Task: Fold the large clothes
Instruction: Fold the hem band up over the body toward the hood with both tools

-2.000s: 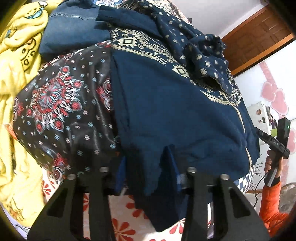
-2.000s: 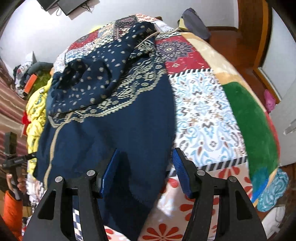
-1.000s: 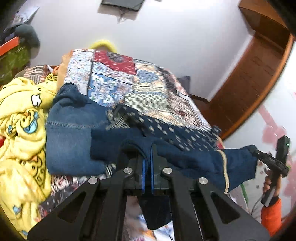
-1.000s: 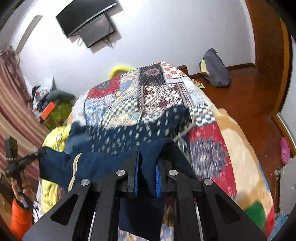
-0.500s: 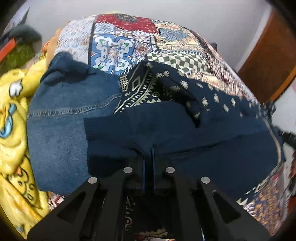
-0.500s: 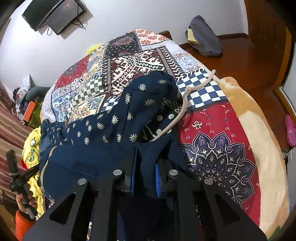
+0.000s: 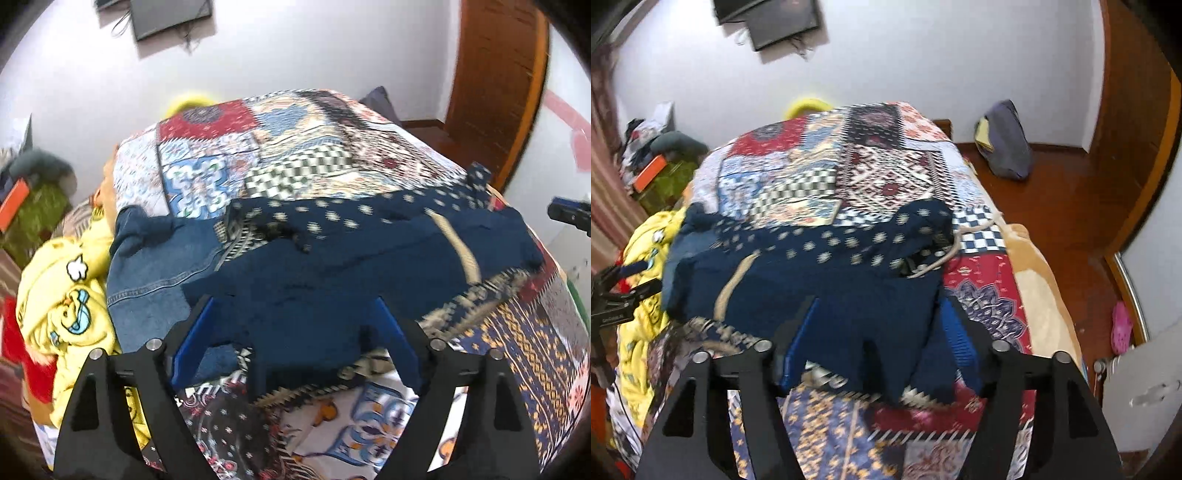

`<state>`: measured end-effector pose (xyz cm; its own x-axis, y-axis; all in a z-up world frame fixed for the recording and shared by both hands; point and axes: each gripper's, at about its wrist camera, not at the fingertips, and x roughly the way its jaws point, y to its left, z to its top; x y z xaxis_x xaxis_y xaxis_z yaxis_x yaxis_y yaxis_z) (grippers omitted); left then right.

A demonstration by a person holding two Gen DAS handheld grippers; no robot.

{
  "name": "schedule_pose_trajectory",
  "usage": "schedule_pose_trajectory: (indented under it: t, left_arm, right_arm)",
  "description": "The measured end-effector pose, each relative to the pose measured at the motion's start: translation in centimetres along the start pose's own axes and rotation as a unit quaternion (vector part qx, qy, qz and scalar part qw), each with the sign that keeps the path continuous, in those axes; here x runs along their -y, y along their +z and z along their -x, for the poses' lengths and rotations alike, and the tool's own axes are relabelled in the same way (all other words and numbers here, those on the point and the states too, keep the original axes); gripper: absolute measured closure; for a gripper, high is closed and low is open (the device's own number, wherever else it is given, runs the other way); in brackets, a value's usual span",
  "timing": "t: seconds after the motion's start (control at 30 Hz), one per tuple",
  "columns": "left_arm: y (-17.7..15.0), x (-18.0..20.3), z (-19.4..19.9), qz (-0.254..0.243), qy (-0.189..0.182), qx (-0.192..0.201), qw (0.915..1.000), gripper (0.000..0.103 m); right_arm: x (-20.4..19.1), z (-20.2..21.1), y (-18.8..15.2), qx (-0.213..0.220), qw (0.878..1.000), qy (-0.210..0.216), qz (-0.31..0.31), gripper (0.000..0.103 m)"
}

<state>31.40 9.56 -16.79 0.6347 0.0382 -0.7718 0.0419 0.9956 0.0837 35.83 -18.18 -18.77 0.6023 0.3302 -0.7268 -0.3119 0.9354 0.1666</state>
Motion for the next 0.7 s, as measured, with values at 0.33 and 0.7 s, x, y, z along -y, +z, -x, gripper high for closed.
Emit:
schedule_pose_trajectory:
  t: [0.33, 0.7]
  left_arm:
    - [-1.3, 5.2, -4.5, -0.024, -0.014, -0.039, 0.9989, 0.015]
    - [1.9, 2.1, -7.3, 0.021, -0.031, -0.026, 0.999, 0.012]
  right_arm:
    - [-5.0, -4.5, -2.7, -0.056, 0.997, -0.004, 0.05, 0.031]
    - [-6.7, -8.8, 0.2, -0.048, 0.994, -0.031, 0.097, 0.031]
